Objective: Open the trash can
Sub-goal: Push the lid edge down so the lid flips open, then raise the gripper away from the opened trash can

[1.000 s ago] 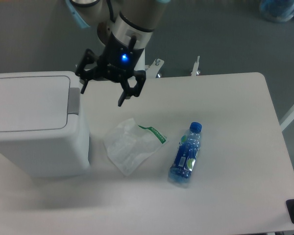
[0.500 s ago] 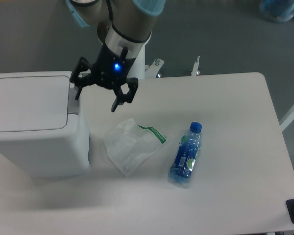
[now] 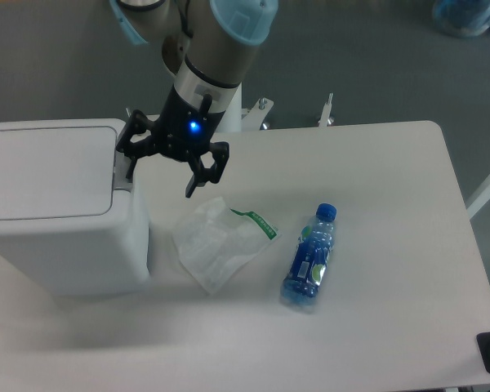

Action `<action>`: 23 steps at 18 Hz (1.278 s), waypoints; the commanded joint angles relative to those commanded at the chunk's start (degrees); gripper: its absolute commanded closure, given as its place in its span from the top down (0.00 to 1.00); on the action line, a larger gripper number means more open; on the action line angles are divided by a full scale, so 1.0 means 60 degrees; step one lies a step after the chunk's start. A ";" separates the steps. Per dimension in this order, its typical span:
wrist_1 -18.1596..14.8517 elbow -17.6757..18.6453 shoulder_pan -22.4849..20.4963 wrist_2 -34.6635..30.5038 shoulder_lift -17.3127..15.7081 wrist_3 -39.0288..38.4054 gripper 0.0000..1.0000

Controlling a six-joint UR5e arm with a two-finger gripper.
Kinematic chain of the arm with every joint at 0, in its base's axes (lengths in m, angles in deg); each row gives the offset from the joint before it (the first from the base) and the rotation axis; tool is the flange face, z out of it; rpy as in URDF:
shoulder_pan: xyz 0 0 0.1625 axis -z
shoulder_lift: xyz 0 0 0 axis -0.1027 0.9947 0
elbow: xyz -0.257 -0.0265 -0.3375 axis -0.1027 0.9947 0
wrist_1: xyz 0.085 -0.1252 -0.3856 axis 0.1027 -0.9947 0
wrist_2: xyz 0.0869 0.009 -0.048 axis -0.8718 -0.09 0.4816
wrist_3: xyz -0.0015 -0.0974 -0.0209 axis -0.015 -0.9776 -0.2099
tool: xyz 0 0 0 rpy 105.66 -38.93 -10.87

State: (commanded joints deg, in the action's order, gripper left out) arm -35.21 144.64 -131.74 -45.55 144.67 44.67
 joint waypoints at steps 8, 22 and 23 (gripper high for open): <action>0.0146 -0.0277 -0.0015 0.0000 0.0015 -0.0029 1.00; 0.1449 -0.0556 -0.1742 -0.2136 0.0439 0.4420 1.00; 0.1552 -0.0600 -0.1859 -0.2458 0.0671 0.4699 1.00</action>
State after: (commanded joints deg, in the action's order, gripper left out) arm -25.90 141.04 -142.90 -60.30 148.70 72.87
